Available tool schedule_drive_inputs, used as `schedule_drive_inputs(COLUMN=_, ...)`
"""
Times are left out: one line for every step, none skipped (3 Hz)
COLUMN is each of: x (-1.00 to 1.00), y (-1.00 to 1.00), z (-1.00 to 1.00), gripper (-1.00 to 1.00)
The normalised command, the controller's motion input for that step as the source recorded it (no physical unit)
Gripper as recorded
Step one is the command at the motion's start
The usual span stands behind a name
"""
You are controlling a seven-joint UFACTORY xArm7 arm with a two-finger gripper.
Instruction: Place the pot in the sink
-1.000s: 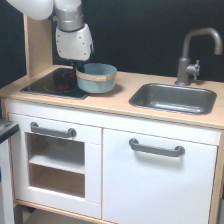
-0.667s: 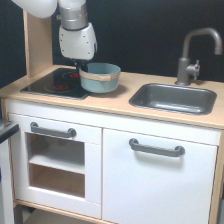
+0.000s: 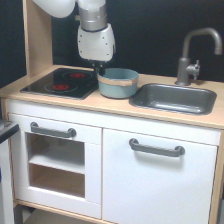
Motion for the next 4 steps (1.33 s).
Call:
schedule_drive_inputs(x=1.0, y=-0.61, z=0.86, gripper=-0.78)
schedule_drive_inputs(x=0.8, y=1.0, z=-0.8, gripper=0.5)
schedule_drive_inputs(x=0.99, y=0.27, z=-0.02, gripper=-0.35)
schedule_drive_inputs(x=1.0, y=-0.73, z=1.0, gripper=0.92)
